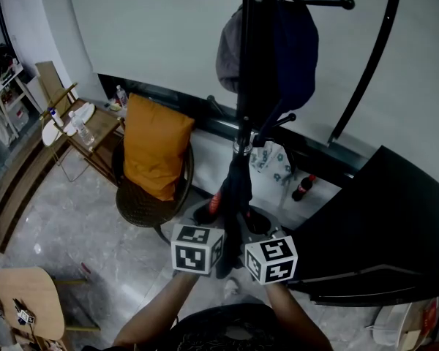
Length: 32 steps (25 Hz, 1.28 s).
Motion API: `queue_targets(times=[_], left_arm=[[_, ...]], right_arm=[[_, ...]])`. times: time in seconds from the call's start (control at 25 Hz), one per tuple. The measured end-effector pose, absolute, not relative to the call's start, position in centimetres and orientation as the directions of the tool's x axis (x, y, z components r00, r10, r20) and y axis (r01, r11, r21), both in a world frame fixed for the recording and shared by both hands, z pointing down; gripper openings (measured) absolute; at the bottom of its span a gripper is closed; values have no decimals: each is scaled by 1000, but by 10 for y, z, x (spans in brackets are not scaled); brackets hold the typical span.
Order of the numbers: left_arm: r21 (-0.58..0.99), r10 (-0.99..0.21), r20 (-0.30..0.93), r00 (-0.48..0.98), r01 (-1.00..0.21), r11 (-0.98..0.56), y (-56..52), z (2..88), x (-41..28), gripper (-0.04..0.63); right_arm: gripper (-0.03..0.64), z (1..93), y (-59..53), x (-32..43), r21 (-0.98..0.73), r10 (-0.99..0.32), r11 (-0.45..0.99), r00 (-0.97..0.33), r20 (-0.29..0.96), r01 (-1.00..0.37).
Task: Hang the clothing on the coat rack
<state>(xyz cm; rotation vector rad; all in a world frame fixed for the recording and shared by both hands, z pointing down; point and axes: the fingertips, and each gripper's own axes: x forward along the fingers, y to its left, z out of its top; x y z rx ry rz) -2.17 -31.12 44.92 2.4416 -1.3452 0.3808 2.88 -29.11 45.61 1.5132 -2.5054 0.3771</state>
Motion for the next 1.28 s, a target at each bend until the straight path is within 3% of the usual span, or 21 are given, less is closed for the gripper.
queue_targets(times=[0.52,1.28], left_arm=[[155,-776,353,523,-850,-503,-294,440,-30,86],[176,-753,363,549,-834,-523,-256,440,-30,92]], right_arm=[[66,449,-273,30,-114,-859,416,-431,275,-902],[67,441,-236,28,-121,-861,415,-432,268,-902]])
